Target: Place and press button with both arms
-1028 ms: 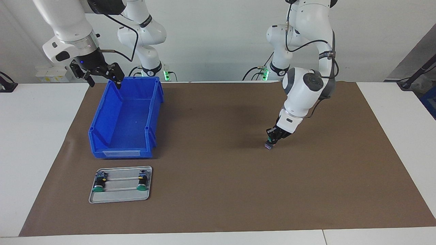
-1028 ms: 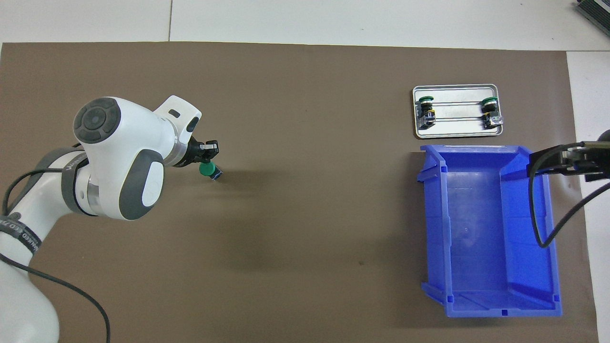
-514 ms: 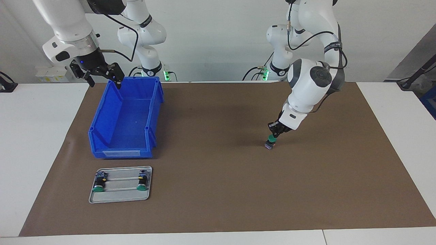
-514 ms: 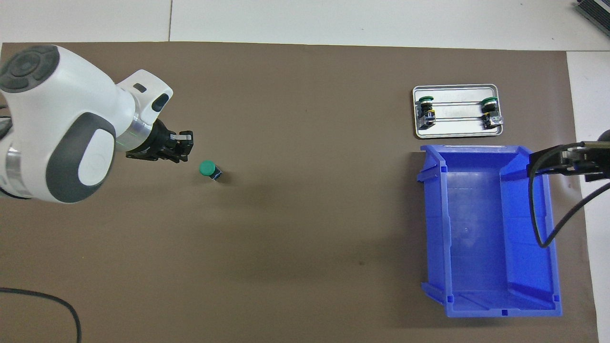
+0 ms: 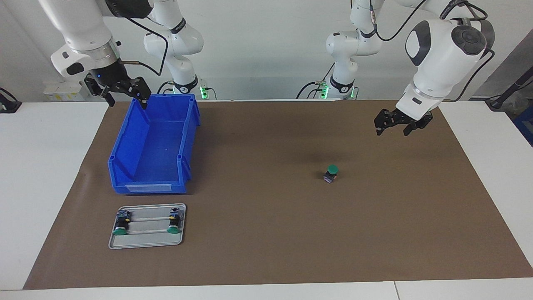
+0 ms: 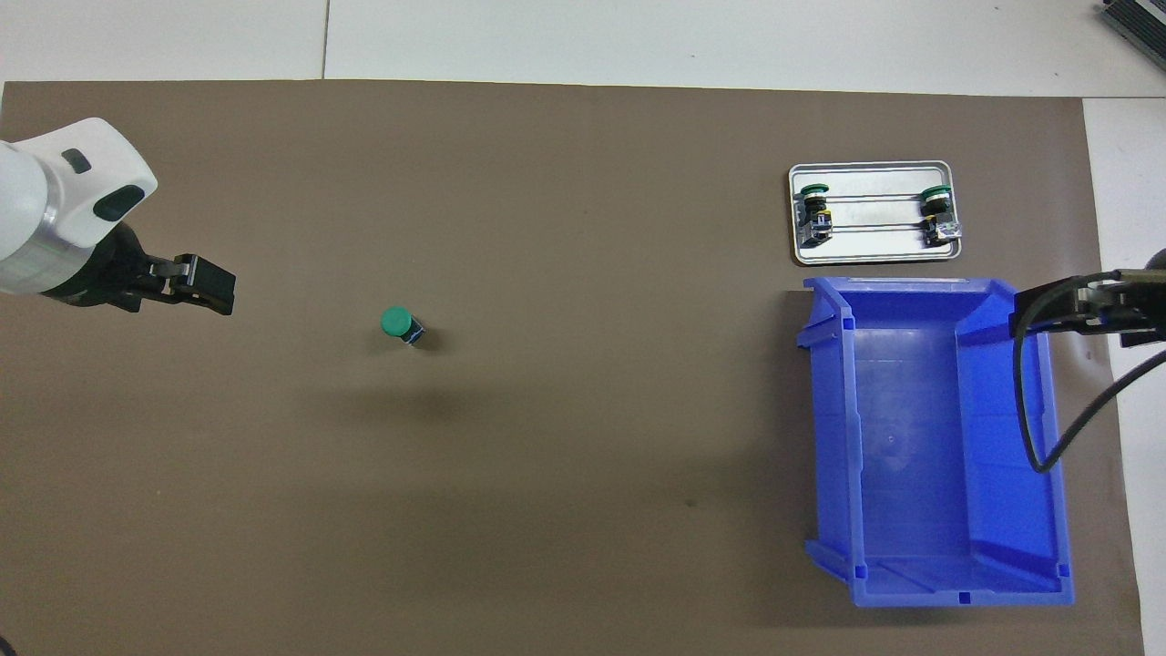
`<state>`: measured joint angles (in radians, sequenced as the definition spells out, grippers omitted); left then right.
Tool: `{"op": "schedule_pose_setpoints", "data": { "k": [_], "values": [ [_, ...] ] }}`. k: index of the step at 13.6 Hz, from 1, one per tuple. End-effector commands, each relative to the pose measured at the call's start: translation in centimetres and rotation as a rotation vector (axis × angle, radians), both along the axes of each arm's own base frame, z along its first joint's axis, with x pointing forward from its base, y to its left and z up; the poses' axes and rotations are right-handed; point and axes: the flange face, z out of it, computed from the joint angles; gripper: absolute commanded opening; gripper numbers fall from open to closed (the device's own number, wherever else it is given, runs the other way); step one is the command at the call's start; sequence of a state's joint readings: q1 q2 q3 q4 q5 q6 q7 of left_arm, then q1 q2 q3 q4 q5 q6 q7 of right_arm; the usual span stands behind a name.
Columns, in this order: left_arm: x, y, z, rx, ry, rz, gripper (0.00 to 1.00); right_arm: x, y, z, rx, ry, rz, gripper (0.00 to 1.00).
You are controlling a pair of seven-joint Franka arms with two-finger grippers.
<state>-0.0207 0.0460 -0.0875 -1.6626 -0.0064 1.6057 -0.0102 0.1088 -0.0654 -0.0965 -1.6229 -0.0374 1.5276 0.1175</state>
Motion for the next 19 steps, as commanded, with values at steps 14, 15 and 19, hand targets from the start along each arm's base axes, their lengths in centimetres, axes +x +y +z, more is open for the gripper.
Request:
{"op": "schedule_pose_setpoints", "data": {
  "k": [14, 15, 19],
  "values": [
    [0.6, 4.0, 1.2, 0.016, -0.097, 0.028, 0.98, 5.8, 40.6, -15.9, 0.193, -0.176, -0.481, 1.00],
    [0.6, 3.6, 1.2, 0.016, -0.098, 0.020, 0.98, 5.4, 43.3, -17.0, 0.233, -0.195, -0.500, 1.00],
    [0.0, 3.7, 1.0, 0.015, -0.090, 0.021, 0.98, 4.2, 52.0, -23.7, 0.351, -0.261, -0.491, 1.00]
  ]
}}
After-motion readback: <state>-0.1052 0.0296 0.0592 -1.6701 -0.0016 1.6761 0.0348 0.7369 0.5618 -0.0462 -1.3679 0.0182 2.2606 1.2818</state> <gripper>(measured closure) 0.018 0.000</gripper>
